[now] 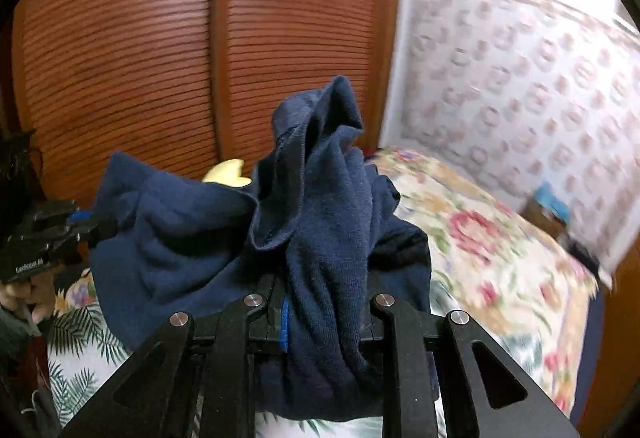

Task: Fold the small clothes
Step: 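Carry the shirt onto the patterned pillow and open both tools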

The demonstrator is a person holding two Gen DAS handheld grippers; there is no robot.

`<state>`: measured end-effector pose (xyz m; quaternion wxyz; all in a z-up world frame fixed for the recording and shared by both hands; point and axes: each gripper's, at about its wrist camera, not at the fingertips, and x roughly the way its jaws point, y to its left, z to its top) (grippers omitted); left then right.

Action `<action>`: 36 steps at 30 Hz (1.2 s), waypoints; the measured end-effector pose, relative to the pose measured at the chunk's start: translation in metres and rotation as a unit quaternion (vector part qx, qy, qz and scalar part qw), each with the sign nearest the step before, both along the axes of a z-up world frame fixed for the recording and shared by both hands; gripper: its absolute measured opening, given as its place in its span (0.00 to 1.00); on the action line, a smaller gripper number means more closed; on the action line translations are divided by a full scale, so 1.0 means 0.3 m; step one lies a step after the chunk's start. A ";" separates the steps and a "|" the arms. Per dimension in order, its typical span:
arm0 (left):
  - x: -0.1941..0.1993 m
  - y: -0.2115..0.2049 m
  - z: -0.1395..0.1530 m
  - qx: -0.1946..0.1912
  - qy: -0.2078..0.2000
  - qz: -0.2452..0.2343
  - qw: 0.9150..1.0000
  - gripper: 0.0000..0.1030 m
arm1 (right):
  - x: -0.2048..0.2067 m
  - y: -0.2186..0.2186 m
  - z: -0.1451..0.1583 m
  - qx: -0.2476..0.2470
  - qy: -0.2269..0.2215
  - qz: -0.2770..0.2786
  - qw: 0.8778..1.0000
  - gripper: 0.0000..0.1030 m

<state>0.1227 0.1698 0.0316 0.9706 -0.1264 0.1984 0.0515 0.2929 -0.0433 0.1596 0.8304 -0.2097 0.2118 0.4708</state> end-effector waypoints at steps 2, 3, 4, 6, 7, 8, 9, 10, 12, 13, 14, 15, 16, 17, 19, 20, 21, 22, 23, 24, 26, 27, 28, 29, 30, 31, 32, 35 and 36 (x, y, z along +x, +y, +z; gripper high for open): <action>-0.028 0.052 -0.061 -0.012 0.010 0.028 0.999 0.14 | 0.046 0.121 -0.012 -0.013 0.000 0.026 1.000 0.20; -0.044 0.067 -0.088 -0.018 0.016 0.038 0.999 0.14 | 0.076 0.165 -0.021 -0.019 -0.002 0.034 0.999 0.20; -0.055 0.080 -0.112 -0.021 0.022 0.050 0.998 0.14 | 0.097 0.217 -0.037 -0.023 0.003 0.041 0.999 0.20; -0.093 0.117 -0.172 -0.026 0.037 0.074 0.996 0.14 | 0.137 0.305 -0.076 -0.030 0.016 0.049 0.998 0.22; -0.097 0.129 -0.199 -0.029 0.048 0.078 0.995 0.14 | 0.161 0.351 -0.101 -0.039 0.018 0.047 0.998 0.24; -0.095 0.136 -0.217 -0.034 0.055 0.080 0.995 0.14 | 0.183 0.381 -0.119 -0.043 0.020 0.037 0.998 0.27; -0.092 0.140 -0.234 -0.039 0.061 0.083 0.994 0.14 | 0.217 0.410 -0.135 -0.046 0.026 0.021 0.998 0.36; -0.093 0.141 -0.248 -0.039 0.067 0.085 0.993 0.14 | 0.244 0.418 -0.145 -0.047 0.030 0.003 0.998 0.43; -0.113 0.146 -0.258 -0.037 0.076 0.082 0.993 0.14 | 0.296 0.432 -0.155 -0.044 0.040 -0.025 0.998 0.54; -0.111 0.149 -0.262 -0.036 0.078 0.083 0.993 0.15 | 0.313 0.432 -0.158 -0.040 0.038 -0.033 0.998 0.60; -0.114 0.151 -0.265 -0.031 0.080 0.082 0.993 0.16 | 0.322 0.420 -0.160 -0.038 0.031 -0.038 0.998 0.61; -0.129 0.141 -0.257 -0.029 0.079 0.081 0.993 0.22 | 0.321 0.405 -0.161 -0.037 0.026 -0.043 0.998 0.61; -0.143 0.130 -0.246 -0.026 0.076 0.079 0.994 0.32 | 0.314 0.401 -0.164 -0.035 0.022 -0.050 0.998 0.61; -0.151 0.127 -0.240 -0.021 0.072 0.076 0.994 0.37 | 0.318 0.376 -0.163 -0.030 0.022 -0.057 0.998 0.61; -0.169 0.115 -0.215 -0.004 0.059 0.074 0.996 0.50 | 0.291 0.323 -0.161 -0.011 0.027 -0.067 0.997 0.61; -0.176 0.103 -0.201 0.003 0.055 0.071 0.996 0.55 | 0.239 0.333 -0.172 -0.002 0.026 -0.071 0.997 0.61; -0.180 0.091 -0.180 0.013 0.050 0.067 0.996 0.70 | 0.214 0.292 -0.178 0.007 0.024 -0.077 0.997 0.61; -0.186 0.078 -0.164 0.022 0.045 0.062 0.997 0.79 | 0.183 0.258 -0.185 0.014 0.023 -0.083 0.996 0.61; -0.192 0.064 -0.146 0.029 0.036 0.055 0.997 0.79 | 0.155 0.225 -0.198 0.021 0.022 -0.090 0.995 0.61; -0.193 0.048 -0.130 0.032 0.033 0.050 0.998 0.79 | 0.122 0.208 -0.215 0.027 0.021 -0.097 0.995 0.64; -0.193 0.013 -0.106 0.041 0.030 0.037 0.998 0.82 | 0.057 0.146 -0.246 0.038 0.021 -0.110 0.993 0.71; -0.190 -0.013 -0.094 0.050 0.031 0.033 0.998 0.82 | 0.030 0.128 -0.256 0.042 0.018 -0.118 0.992 0.72; -0.188 -0.034 -0.086 0.057 0.030 0.029 0.998 0.82 | -0.017 0.100 -0.256 0.047 0.016 -0.126 0.991 0.72; -0.186 -0.057 -0.079 0.060 0.028 0.021 0.998 0.82 | -0.042 0.072 -0.266 0.051 0.015 -0.137 0.989 0.73; -0.183 -0.080 -0.072 0.064 0.027 0.012 0.998 0.82 | -0.068 0.058 -0.282 0.053 0.012 -0.148 0.988 0.74; -0.183 -0.098 -0.067 0.067 0.025 0.006 0.997 0.82 | -0.099 0.038 -0.292 0.057 0.009 -0.159 0.986 0.74; -0.183 -0.125 -0.060 0.072 0.023 0.001 0.997 0.82 | -0.137 0.009 -0.298 0.063 0.006 -0.170 0.983 0.74; -0.178 -0.184 -0.046 0.072 0.018 -0.017 0.997 0.82 | -0.218 -0.059 -0.313 0.081 0.007 -0.203 0.976 0.74; -0.177 -0.206 -0.041 0.074 0.016 -0.021 0.997 0.82 | -0.240 -0.075 -0.314 0.088 0.006 -0.212 0.973 0.74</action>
